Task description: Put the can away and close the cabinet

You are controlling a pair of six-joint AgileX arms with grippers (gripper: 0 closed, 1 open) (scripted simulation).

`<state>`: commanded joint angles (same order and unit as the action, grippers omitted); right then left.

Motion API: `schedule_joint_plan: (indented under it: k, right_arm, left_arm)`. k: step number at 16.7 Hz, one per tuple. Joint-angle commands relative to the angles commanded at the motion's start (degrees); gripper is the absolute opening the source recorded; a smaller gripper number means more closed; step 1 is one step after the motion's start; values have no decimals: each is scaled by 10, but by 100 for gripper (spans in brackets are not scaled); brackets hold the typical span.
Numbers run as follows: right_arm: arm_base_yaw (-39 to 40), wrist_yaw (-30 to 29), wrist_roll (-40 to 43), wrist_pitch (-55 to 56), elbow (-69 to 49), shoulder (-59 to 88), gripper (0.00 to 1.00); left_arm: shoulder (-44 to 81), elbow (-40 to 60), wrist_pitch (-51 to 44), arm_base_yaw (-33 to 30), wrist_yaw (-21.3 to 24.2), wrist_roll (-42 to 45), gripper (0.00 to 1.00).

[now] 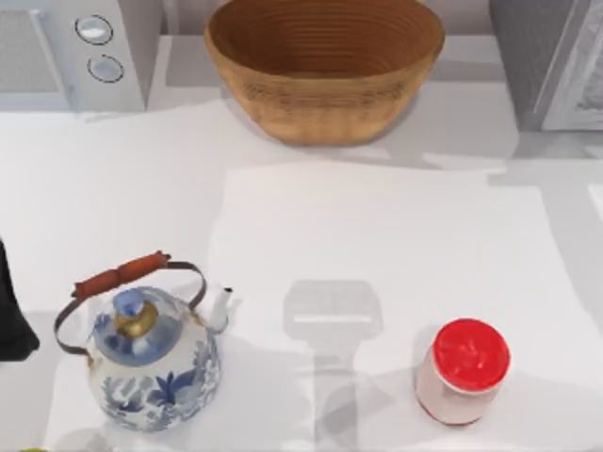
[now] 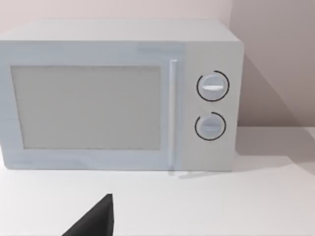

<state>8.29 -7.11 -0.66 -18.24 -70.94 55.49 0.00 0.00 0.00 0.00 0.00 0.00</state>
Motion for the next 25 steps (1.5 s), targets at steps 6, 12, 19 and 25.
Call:
schedule_joint_plan:
  k: [6,12,19,25]
  right_arm:
    - [21,-30,-2,-49,-232,167,0]
    - [22,-41,-3,-58,-291,207,0]
    - [16,-35,-7,-83,-353,265,0]
    - [6,-10,-4,-154,-619,466,0]
  left_arm:
    - [0,0,0,0,0,0,100]
    - [0,0,0,0,0,0,100]
    - [0,0,0,0,0,0,100]
    - [0,0,0,0,0,0,100]
